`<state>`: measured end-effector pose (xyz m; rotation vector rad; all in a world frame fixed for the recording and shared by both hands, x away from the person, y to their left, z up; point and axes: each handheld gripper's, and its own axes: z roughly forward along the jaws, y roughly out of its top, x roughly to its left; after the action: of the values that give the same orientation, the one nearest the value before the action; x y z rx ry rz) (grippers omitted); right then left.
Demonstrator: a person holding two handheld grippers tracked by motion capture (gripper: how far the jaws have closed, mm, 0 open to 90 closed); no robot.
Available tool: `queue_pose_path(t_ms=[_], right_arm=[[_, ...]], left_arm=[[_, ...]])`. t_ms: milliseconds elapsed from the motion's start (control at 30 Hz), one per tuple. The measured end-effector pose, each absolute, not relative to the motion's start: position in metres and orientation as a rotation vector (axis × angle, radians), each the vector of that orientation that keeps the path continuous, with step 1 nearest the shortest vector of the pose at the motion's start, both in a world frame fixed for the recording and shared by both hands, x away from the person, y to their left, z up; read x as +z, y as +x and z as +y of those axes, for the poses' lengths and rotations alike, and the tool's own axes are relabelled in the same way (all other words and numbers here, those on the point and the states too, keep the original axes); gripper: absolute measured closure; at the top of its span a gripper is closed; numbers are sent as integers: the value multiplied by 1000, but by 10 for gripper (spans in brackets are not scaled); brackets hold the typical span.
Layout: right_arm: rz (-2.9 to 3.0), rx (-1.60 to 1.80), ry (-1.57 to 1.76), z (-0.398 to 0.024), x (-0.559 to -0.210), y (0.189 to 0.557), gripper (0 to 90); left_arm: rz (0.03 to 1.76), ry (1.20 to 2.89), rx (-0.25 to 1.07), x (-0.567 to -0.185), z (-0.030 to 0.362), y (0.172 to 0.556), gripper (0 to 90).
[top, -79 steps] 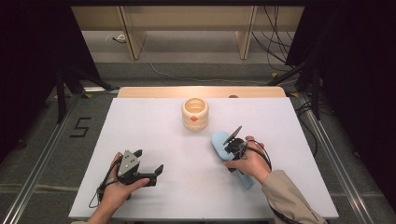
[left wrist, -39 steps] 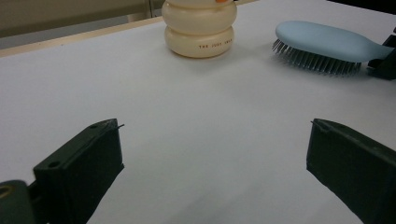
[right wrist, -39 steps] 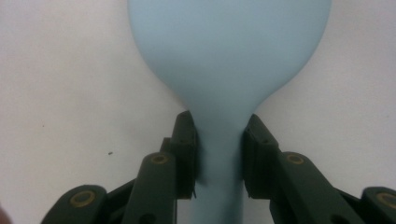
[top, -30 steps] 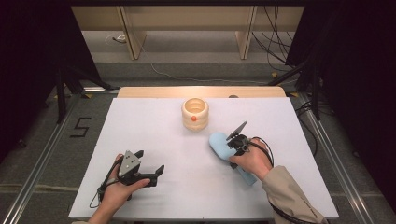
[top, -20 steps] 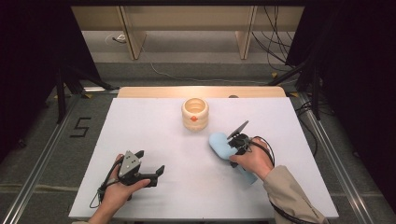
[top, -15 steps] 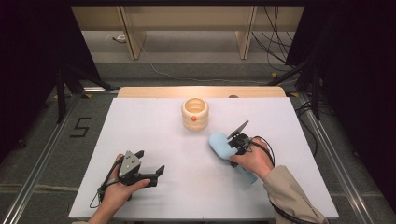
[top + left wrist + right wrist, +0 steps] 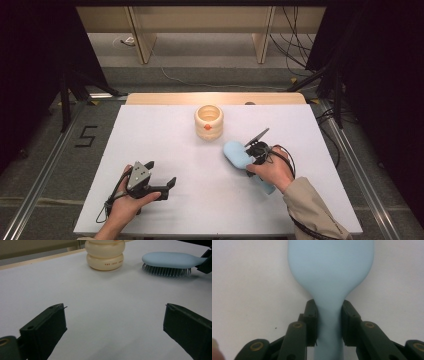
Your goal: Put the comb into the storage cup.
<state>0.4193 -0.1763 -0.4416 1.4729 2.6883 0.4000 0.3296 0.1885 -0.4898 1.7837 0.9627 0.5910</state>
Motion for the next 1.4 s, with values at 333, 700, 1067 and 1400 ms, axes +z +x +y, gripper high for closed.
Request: queue_pose_path(t_ms=[333,700,1067,1400], right_arm=[[2666,459,1468,-179,-437,419,705],[2597,674,1453,-177,-424,417,705],[2511,841,1422,-171,-417,411,704],[2509,906,1359,-166,-421,409,704]], left_arm=[[962,1783,590,-490,188,330,39],[925,1784,526,-488,173,324,49],[893,1787,398,-489,147,316,63],[900,1780,388,-489,144,316,69]])
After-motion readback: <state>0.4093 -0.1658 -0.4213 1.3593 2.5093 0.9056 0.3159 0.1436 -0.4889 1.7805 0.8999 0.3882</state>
